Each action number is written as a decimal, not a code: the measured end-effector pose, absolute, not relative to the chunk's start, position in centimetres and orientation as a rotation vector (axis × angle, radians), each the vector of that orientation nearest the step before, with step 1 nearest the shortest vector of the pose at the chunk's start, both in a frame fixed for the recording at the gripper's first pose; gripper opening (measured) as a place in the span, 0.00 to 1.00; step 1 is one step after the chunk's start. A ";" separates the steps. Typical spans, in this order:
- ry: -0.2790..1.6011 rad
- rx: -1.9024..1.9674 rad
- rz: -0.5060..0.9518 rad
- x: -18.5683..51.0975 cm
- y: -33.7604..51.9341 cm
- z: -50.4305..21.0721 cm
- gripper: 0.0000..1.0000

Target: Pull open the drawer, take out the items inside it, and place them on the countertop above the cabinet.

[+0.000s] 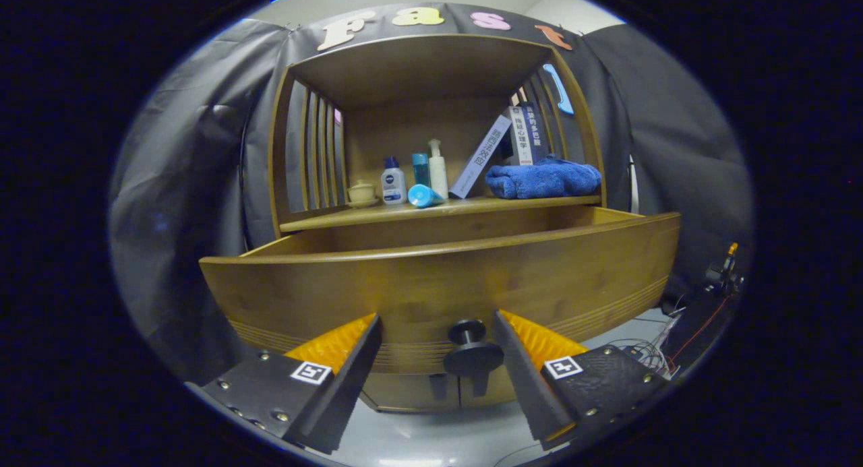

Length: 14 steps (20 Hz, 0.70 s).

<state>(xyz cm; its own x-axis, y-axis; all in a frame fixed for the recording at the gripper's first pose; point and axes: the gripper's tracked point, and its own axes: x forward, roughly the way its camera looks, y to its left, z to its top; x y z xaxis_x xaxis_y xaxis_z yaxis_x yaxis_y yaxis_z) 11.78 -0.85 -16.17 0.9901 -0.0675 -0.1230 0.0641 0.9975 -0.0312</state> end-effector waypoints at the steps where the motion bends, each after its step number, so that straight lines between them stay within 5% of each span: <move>1: 0.109 -0.033 -0.065 12.2 -0.9 -15.9 0.99; 14: 0.076 -0.029 -0.061 18.2 -0.9 -16.3 0.99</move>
<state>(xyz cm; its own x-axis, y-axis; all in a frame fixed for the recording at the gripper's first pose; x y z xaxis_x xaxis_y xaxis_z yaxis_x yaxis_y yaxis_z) 18.24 -0.95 -16.31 0.9952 -0.0617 -0.0755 0.0595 0.9978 -0.0309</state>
